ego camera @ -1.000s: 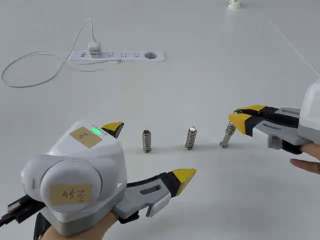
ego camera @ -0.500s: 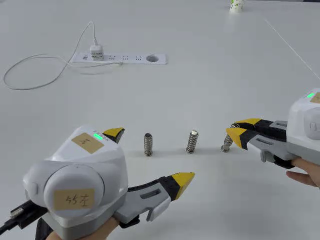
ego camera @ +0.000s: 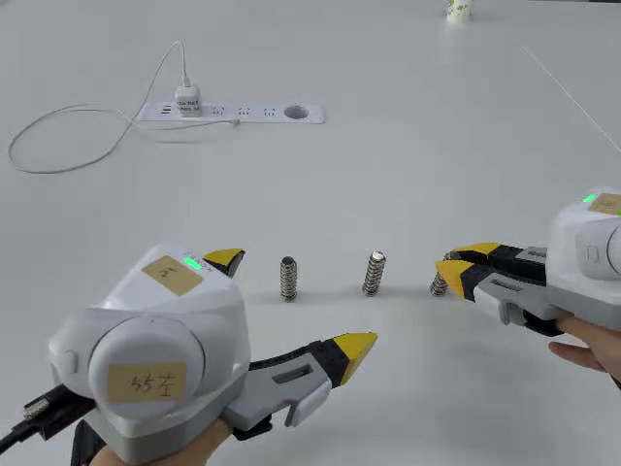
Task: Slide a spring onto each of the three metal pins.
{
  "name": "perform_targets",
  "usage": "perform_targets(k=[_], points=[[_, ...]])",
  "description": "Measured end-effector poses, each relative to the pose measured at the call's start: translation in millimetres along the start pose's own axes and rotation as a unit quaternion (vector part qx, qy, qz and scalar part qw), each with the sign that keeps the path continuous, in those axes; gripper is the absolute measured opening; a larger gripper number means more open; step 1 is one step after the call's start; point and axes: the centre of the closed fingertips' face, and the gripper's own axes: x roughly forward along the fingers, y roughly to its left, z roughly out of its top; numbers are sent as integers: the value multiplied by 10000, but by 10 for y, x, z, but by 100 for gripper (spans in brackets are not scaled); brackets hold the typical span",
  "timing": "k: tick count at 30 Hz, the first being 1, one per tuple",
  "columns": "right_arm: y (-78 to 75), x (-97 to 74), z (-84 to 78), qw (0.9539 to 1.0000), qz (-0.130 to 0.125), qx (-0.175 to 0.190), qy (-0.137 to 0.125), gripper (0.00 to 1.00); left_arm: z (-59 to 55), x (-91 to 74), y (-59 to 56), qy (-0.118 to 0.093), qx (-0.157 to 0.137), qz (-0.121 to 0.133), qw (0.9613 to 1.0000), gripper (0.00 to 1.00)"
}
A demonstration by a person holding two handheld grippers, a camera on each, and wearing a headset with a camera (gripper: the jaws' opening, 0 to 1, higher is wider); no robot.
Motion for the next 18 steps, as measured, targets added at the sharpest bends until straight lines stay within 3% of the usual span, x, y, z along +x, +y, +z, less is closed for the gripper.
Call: perform_targets(k=[12,18], points=[[33,-13,16,10000,41,67,-57,12,-20,-1,5,74,25,13,10000,85],[63,-50,83,9998,107,66,-162,18,-22,-9,26,128,38,31,9999,85]])
